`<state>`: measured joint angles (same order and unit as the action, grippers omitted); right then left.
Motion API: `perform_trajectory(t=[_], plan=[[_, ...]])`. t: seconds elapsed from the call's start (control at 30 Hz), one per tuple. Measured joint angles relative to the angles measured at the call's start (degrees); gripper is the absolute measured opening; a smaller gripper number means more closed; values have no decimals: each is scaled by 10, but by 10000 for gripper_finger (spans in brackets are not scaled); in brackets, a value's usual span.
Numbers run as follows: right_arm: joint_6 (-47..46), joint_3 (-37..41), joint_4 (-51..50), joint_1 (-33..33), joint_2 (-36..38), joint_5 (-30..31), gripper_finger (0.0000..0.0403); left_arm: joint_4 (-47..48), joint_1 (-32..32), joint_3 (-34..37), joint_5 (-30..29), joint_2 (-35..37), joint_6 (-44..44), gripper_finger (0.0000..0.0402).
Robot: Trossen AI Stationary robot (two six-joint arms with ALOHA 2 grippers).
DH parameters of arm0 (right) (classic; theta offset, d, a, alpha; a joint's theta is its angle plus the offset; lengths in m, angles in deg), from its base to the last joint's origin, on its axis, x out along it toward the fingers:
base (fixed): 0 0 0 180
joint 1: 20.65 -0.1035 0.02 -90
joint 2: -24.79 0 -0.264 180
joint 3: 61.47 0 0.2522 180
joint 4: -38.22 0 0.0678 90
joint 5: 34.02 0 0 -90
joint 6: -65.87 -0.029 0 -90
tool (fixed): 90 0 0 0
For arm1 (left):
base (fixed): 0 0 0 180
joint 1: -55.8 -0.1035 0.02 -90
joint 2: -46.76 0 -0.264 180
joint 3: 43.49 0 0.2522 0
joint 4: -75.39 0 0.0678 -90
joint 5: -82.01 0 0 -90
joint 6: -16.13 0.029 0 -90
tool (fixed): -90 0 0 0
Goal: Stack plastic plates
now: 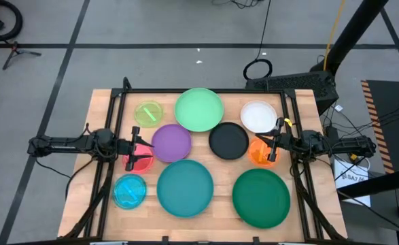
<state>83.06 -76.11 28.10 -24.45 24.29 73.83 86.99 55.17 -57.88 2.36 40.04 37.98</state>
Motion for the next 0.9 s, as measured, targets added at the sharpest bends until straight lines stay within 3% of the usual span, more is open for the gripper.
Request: perform_trajectory(t=[0.33,0.5,0.6,0.9], plan=[[1,0,0,0,0,0,13,0,0,0,0,0,0,191],[161,0,14,1,0,1,13,0,0,0,0,0,0,191],[207,-4,11,1,0,1,13,0,0,0,0,0,0,191],[194,-4,15,1,0,1,13,0,0,0,0,0,0,191]])
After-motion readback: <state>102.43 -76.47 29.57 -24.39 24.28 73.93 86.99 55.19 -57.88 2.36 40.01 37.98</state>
